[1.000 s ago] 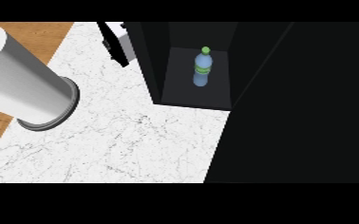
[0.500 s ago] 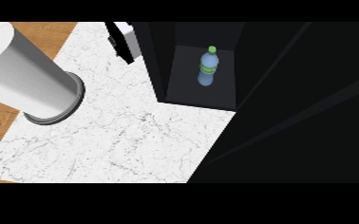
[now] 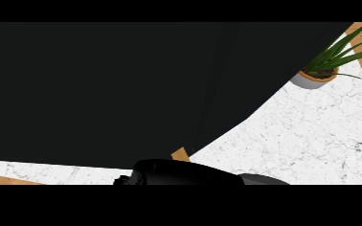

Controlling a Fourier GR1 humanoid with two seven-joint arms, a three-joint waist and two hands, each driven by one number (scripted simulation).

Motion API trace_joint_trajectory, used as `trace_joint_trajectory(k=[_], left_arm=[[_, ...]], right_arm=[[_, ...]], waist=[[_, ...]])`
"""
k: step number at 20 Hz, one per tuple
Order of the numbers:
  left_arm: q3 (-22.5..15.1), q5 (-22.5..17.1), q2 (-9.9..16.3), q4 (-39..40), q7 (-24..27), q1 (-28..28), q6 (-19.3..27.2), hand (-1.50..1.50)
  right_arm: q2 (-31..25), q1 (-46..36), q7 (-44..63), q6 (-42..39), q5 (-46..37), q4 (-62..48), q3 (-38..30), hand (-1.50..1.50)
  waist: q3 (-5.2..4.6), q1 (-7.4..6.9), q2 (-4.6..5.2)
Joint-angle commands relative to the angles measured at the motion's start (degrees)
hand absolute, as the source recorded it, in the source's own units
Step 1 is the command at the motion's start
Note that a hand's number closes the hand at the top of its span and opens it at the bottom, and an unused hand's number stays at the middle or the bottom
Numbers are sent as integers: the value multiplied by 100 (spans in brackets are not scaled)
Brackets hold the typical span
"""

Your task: Pick up the bottled water, place it into the cabinet and close the cabinet

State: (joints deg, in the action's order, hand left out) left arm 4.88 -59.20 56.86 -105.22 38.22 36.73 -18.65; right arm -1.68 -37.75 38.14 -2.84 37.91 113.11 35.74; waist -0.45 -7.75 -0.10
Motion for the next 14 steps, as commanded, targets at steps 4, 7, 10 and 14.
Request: trace_joint_trajectory(k=[4, 7, 10, 14], left_arm=[[705, -145, -122, 228, 153, 696, -540, -150], [825, -15, -278, 416, 193, 803, -776, -150], [901, 155, -586, 196, 198, 1142, -921, -150], [1072, 79, -699, 443, 113, 852, -1199, -150]], right_arm=[[164, -1732, 61, 372, 1195, -1536, -426, 150], [166, -1794, -50, 434, 1554, -2022, -665, 150], [167, -1468, -250, 126, 1575, -2387, -703, 150], [167, -1454, -405, -458, 1555, -3205, -1119, 150]], waist=[[40, 351, 2], [41, 479, 9], [46, 538, 7], [42, 615, 29]])
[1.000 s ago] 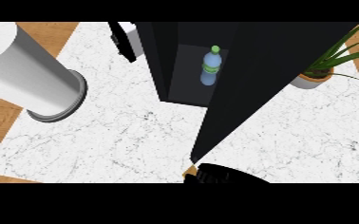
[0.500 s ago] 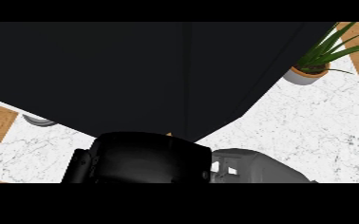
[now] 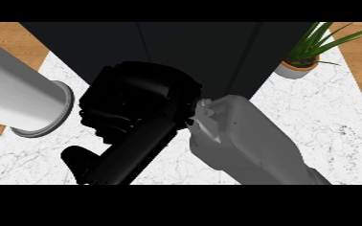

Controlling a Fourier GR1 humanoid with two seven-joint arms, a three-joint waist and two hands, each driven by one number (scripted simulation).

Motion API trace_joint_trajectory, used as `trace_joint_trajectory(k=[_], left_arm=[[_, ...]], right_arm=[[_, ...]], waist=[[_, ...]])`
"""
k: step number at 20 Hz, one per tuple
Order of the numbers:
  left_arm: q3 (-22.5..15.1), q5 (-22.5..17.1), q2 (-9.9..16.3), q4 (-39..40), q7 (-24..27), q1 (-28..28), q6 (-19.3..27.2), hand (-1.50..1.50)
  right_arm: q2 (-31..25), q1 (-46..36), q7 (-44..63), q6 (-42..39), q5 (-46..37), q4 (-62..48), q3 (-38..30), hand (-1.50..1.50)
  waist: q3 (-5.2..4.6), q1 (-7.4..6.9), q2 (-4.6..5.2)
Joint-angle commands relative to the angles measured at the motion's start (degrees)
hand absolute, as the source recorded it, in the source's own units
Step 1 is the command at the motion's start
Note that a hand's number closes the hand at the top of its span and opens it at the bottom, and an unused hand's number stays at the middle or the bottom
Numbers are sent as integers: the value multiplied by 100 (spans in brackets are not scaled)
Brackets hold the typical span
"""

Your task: Pick up the bottled water, place it into the cabinet and close the cabinet

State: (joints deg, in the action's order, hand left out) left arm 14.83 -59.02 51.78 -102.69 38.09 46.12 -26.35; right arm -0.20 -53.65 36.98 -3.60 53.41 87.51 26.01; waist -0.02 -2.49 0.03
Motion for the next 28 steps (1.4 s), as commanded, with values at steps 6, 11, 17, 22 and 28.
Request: trace_joint_trajectory(k=[6, 11, 17, 22, 28], left_arm=[[536, 48, -474, -172, -209, 257, -407, -150], [439, 392, -796, -12, -335, -15, -322, -150], [457, 354, -883, -155, -562, -29, -546, -150], [722, 168, -746, -37, -727, -4, -729, -150], [582, 499, -972, -171, -729, -35, -680, -150]], right_arm=[[-205, 281, -604, -1025, -325, -1386, -677, 150], [-379, 41, -1143, -1299, -650, -1839, -1163, 150], [-582, -349, -1747, -1692, -1194, -2517, -1436, 150], [-516, -685, -2059, -1332, -1459, -2457, -1642, -150], [-377, -1169, -2378, -701, -1983, -2727, -1717, -150]], waist=[[6, 102, 7], [4, 148, 9], [3, 94, 29], [5, 97, 8], [-5, -29, 15]])
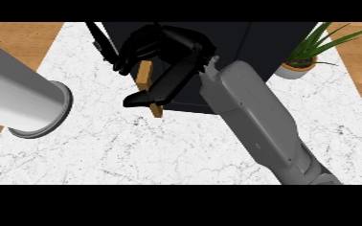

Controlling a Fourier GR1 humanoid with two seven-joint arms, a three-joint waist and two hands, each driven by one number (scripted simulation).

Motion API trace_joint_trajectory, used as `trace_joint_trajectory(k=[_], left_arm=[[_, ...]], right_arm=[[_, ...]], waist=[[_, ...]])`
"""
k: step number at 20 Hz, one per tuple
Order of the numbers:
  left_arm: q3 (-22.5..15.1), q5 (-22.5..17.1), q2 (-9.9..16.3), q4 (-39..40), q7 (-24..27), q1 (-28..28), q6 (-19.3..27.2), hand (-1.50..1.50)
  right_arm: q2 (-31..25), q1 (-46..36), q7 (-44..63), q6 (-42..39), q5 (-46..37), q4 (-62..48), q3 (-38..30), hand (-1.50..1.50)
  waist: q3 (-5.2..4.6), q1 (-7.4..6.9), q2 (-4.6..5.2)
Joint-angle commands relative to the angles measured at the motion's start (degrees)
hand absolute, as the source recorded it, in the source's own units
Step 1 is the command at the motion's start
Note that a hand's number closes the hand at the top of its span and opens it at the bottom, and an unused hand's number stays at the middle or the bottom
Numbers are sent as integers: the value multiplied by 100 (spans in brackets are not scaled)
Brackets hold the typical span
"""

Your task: Pick up the bottled water, place it into the cabinet and close the cabinet

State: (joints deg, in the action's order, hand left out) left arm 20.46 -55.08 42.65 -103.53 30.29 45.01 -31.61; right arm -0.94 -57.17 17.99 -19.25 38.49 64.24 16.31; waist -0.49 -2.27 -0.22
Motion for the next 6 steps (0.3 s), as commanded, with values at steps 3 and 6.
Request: trace_joint_trajectory(k=[3, 6], left_arm=[[57, -33, -10, -99, -33, -142, -61, -150], [-113, 205, -73, -55, -106, -169, -132, -150]], right_arm=[[-508, -958, -344, 827, -346, -359, -943, -150], [-414, -910, -513, 795, -499, -561, -847, -150]], waist=[[45, 29, 53], [41, 8, 77]])
